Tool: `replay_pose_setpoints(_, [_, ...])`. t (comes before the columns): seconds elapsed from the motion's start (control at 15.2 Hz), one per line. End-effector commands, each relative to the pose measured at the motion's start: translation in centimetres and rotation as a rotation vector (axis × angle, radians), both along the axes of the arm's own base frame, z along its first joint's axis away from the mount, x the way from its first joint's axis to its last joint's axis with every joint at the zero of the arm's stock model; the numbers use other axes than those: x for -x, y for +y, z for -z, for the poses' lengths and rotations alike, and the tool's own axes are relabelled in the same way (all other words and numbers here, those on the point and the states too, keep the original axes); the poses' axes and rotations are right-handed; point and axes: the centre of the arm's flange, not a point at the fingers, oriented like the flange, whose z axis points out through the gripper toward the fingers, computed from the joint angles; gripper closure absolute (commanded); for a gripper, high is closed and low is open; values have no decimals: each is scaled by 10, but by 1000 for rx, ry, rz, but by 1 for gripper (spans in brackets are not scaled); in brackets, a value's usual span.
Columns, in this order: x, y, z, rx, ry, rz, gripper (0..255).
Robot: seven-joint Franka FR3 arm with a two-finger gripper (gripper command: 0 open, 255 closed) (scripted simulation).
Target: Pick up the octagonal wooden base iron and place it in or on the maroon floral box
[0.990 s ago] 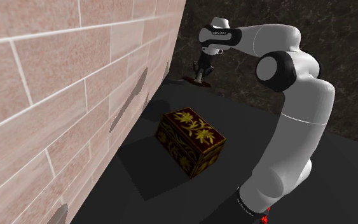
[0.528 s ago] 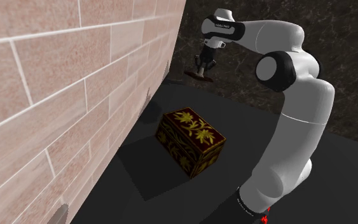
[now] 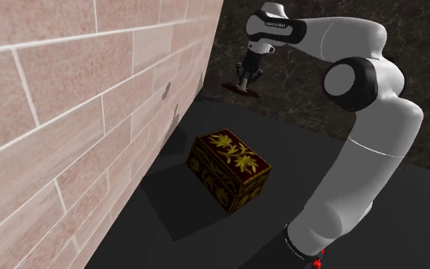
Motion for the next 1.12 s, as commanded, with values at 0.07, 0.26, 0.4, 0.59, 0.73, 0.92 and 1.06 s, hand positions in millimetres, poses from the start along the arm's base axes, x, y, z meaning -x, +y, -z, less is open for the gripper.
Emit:
replay_pose_setpoints(0.07, [23, 30, 0, 1, -1, 0, 255])
replay_pose_setpoints(0.26, [48, 61, -1, 1, -1, 0, 255])
replay_pose_setpoints(0.4, [64, 82, -2, 1, -1, 0, 255])
replay_pose_setpoints(0.59, [88, 113, -4, 1, -1, 0, 255])
replay_pose_setpoints(0.73, [105, 134, -4, 1, -1, 0, 255])
replay_pose_setpoints(0.92, [129, 165, -6, 1, -1, 0, 255])
replay_pose_setpoints(1.06, [146, 186, -6, 1, -1, 0, 255])
